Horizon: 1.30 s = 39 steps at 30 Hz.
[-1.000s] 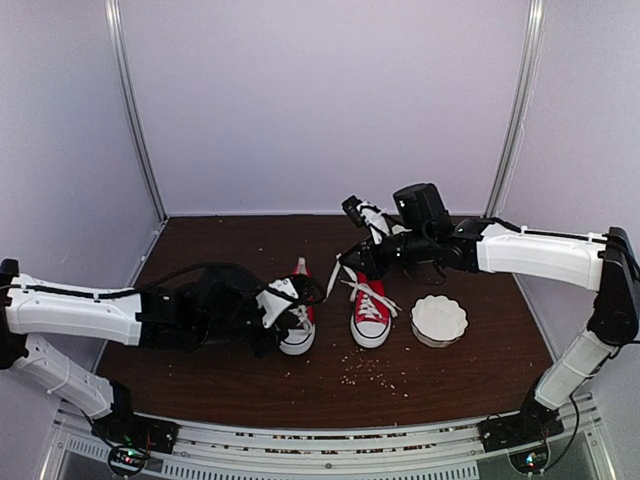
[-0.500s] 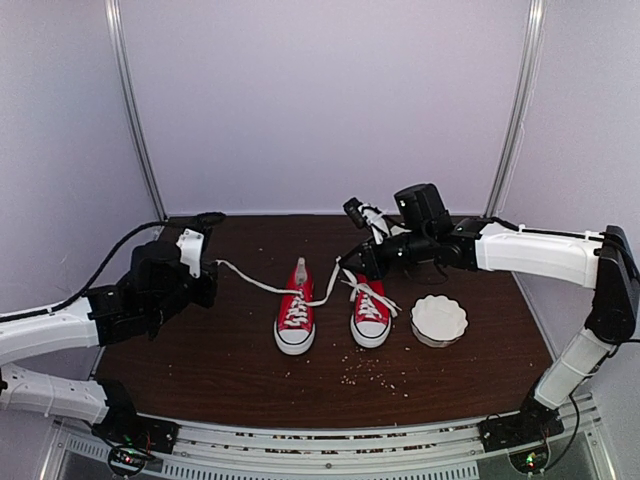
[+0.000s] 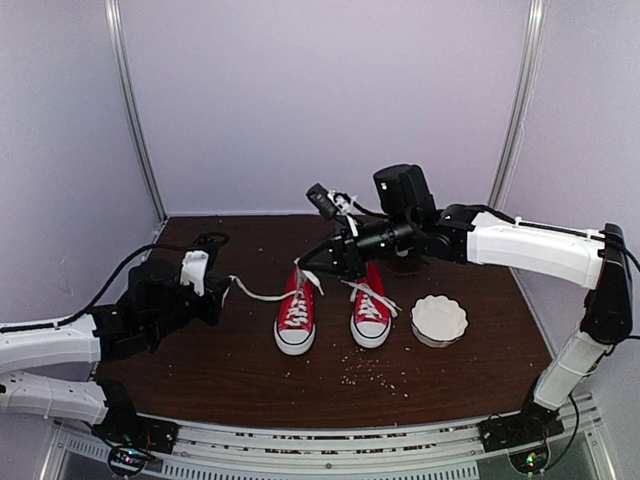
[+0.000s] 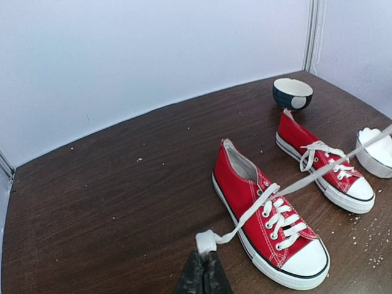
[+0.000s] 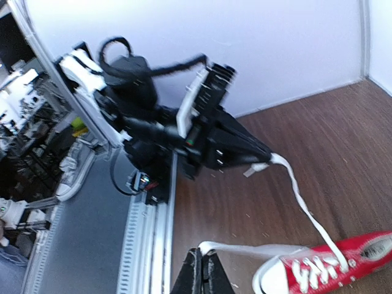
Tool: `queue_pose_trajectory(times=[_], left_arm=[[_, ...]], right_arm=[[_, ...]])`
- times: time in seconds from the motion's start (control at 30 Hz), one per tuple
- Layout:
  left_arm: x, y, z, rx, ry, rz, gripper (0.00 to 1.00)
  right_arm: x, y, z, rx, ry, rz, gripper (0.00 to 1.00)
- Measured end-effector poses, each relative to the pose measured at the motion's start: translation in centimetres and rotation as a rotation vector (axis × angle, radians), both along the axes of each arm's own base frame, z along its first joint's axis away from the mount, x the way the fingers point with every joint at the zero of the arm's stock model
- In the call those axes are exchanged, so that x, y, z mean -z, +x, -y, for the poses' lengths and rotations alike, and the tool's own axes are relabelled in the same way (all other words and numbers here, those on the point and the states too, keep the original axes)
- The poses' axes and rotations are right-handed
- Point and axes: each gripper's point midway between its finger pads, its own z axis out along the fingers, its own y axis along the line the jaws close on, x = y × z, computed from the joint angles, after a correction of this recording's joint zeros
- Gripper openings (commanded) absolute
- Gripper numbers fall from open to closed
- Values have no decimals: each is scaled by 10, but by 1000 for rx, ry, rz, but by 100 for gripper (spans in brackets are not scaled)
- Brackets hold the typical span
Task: Tie the shoes
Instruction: Adjust the shoelace on the shoe.
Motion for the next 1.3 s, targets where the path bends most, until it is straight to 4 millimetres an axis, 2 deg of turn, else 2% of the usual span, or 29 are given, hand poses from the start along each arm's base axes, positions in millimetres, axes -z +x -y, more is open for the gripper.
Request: queue_pose_trajectory(times=[0.1,0.2,0.3,0.43,0.53,0.6,0.73,0.83,0.97,1.07,1.17,1.3], left_arm=[[-12,-7,-6,7,-53,47,0],[-25,-9,-8,8,-96,87,0],[-26,-8,-6,9,-105,95,0],[-18,-7,0,30,-93,75,0],[-16,-10,7,72,-99,67,0],[-19,-14,14,117,-115,77,0],[-26,-24,30,231,-140,98,0],[-20,-28,44,300,-128,80,0],[-5,-35,69,415,-75,37,0],[-1,-53,89,527,-35,43,0],[-2,-68,103,597,2,68,0],[-2,-65,120,618,53,79,0]], right_arm=[[-33,-18,-23,-87,108,-3,0],[-39,-5,-44,-105,157,-31,0],[-15,13,-62,-87,140,-86,0],[26,31,-69,-29,66,-140,0],[37,43,-67,12,39,-153,0],[37,51,-64,38,41,-160,0],[30,82,-53,111,70,-171,0],[31,100,-46,156,83,-179,0],[34,107,-43,183,79,-182,0],[35,114,-41,219,77,-183,0],[35,129,-34,280,79,-186,0],[35,148,-22,344,89,-192,0]])
